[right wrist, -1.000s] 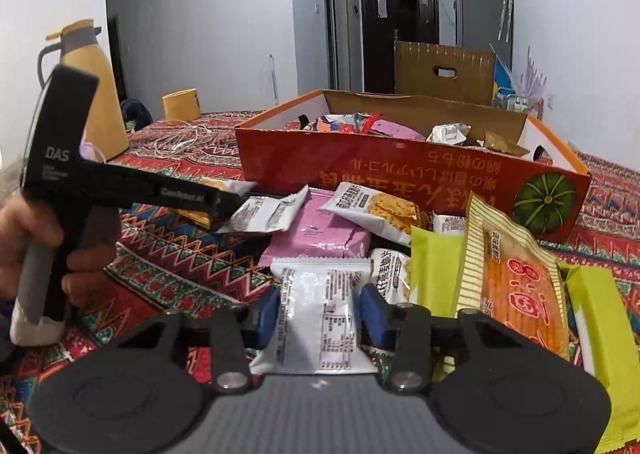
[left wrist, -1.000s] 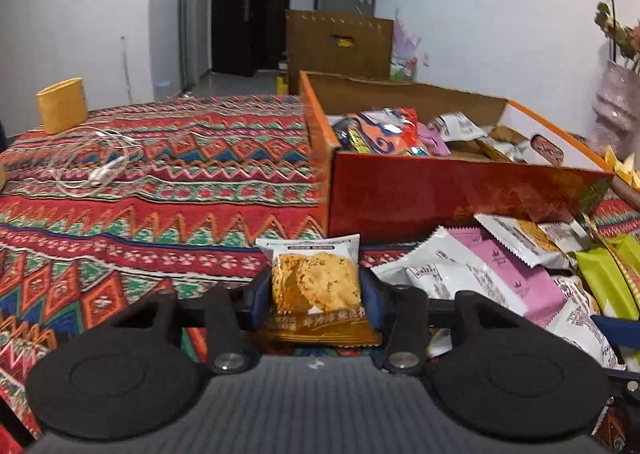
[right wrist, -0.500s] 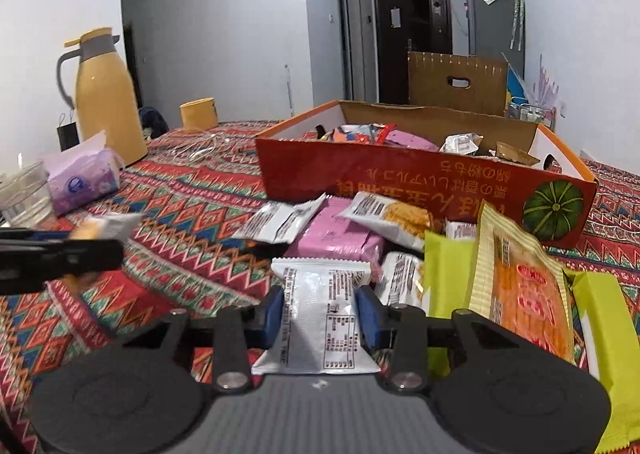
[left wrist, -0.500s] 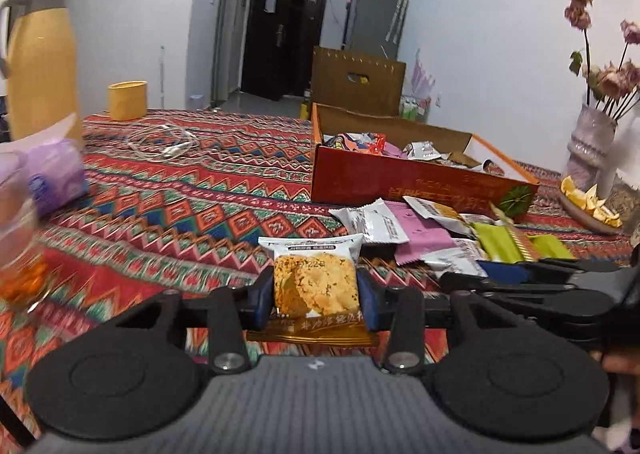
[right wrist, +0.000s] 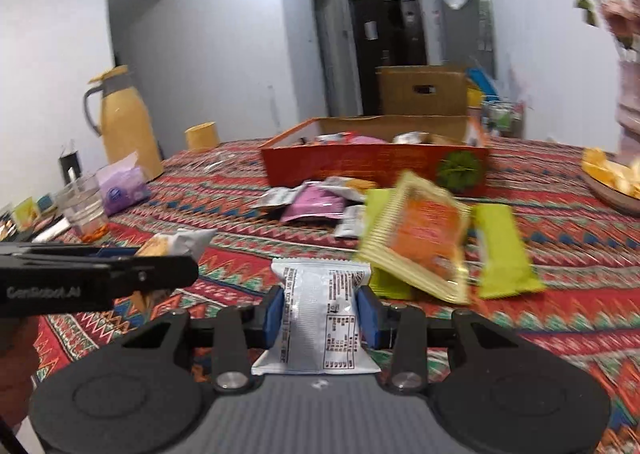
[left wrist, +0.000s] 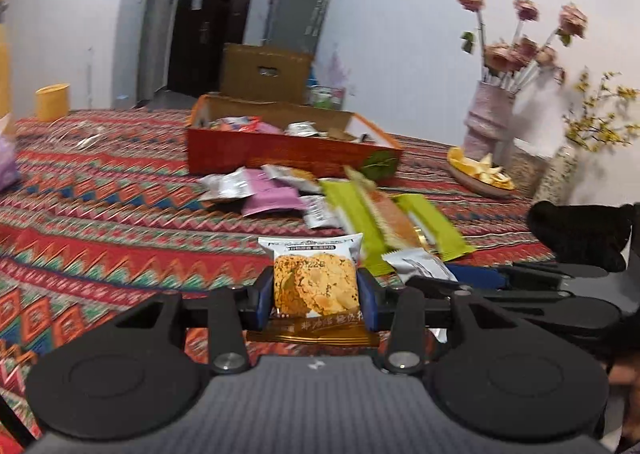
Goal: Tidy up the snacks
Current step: 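Carry the biscuit packet and sachet into the cardboard box and open both tools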
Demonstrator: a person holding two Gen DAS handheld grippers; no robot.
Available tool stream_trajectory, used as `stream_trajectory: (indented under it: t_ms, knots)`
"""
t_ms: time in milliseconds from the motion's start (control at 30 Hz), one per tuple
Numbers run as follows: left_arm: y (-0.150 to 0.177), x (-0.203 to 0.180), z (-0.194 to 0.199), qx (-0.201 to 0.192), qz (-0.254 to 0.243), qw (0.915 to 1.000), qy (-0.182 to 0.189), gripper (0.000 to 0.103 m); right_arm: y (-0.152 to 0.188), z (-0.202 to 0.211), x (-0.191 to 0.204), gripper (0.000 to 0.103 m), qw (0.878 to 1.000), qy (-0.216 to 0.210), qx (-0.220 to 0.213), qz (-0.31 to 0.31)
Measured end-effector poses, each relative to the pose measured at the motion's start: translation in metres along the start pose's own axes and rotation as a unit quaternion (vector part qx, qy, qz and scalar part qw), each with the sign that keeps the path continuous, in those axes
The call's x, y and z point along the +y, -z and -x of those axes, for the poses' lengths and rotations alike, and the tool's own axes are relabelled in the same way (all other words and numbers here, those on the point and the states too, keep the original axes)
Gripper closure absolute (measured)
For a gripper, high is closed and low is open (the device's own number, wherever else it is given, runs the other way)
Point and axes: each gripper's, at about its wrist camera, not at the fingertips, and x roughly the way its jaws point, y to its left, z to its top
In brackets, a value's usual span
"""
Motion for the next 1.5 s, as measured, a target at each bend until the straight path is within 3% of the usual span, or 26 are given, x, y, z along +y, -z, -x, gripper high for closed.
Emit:
stream_trajectory:
  t_ms: [267, 400, 533, 667, 700, 867, 1067, 1167, 1233, 1267, 1500]
  knots:
    - [-0.036, -0.017, -0.015, -0.033, -0.039, 0.9987, 0.009, 0.06, -0.015, 0.01, -0.028, 0.064, 0.999, 0.025, -0.025, -0.007]
    - [-0.078, -0.011, -0.025, -0.053, -0.055, 0.997, 0.006, 0.06, -0.045, 0.012, -0.039, 0.064, 0.998, 0.028, -0.052, 0.032]
    - [-0.123, -0.006, -0.053, -0.074, -0.08, 0.994, -0.006, 0.06, -0.096, 0.0, -0.056, 0.064, 0.994, 0.022, -0.079, 0.065]
    - [-0.166, 0.003, -0.103, -0.082, -0.093, 0.9923, -0.003, 0.06, -0.153, -0.044, -0.075, 0.064, 0.994, 0.005, -0.091, 0.056]
    - [-0.171, 0.005, -0.117, -0.082, -0.094, 0.9921, -0.016, 0.06, -0.165, -0.061, -0.081, 0.064, 0.995, 0.001, -0.091, 0.042]
    - [-0.196, 0.022, -0.203, -0.039, -0.079, 0.9959, -0.021, 0.06, -0.205, -0.154, -0.099, 0.064, 0.997, 0.012, -0.079, -0.012]
    - [-0.191, 0.056, -0.285, 0.005, -0.036, 0.9991, -0.022, 0.059, -0.219, -0.258, -0.121, 0.064, 0.995, 0.015, -0.028, -0.09]
    - [-0.176, 0.073, -0.303, 0.012, -0.014, 0.9998, -0.003, 0.045, -0.215, -0.289, -0.126, 0.059, 0.995, 0.012, -0.002, -0.1]
    - [-0.174, 0.079, -0.308, 0.041, -0.033, 0.9986, 0.002, 0.039, -0.21, -0.297, -0.126, 0.047, 0.996, 0.013, 0.0, -0.093]
    - [-0.174, 0.083, -0.305, 0.035, -0.028, 0.999, 0.0, 0.034, -0.206, -0.3, -0.126, 0.045, 0.995, 0.008, 0.004, -0.095]
    - [-0.179, 0.097, -0.296, 0.027, -0.013, 0.9995, -0.007, 0.025, -0.203, -0.3, -0.126, 0.044, 0.996, 0.018, 0.003, -0.087]
